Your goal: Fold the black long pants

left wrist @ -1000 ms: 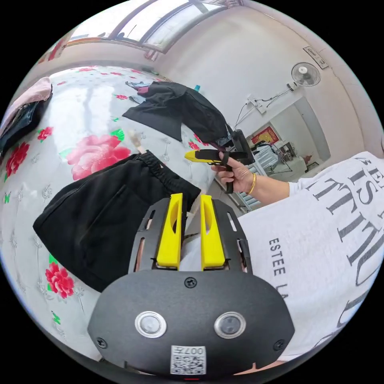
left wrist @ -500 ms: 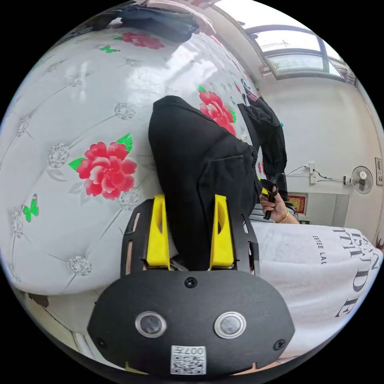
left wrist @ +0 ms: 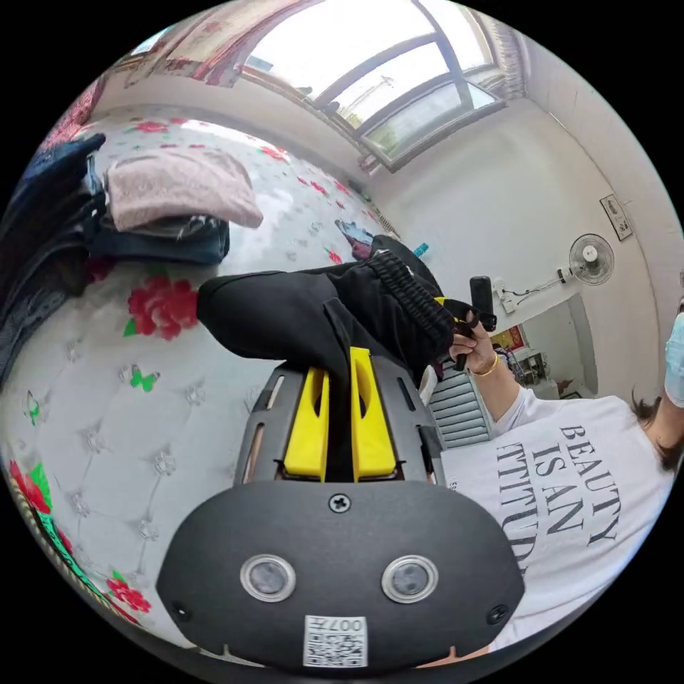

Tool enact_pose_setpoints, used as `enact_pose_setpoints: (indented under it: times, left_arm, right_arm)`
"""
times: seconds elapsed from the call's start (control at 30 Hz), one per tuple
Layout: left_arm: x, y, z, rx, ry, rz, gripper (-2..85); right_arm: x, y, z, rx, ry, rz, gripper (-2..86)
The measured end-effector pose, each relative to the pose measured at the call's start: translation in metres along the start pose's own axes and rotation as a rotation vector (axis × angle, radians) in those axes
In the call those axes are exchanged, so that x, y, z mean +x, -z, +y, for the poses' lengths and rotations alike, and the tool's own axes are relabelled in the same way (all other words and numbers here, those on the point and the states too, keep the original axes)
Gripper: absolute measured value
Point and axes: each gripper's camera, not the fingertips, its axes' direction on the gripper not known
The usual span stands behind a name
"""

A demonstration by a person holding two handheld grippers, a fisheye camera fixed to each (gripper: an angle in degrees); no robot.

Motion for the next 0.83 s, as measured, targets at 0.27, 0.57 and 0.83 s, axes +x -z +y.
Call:
enact_pose_setpoints:
  times: [0.27,0.57,0.83]
  left_arm:
    - [-0.066,0.066,-0.153,0.177,0.055,-0.488,7.8]
    - [-0.104,-0.094,0.035,-0.292,0.156,-0.735,4.6]
    - [-0.037,-0.196,0.097,-0.558,0.131,-0.724,-0.2]
  right_arm:
    - [-0.022,-0.093,-0.180,0.192,0.028,0.335,4.0]
    - [0.052,-0.239,0.030,-0.478,-0.003,0.669,2.1]
    - [0.015,-0.249,0.077,-0.480,0.147,0.680,3.9]
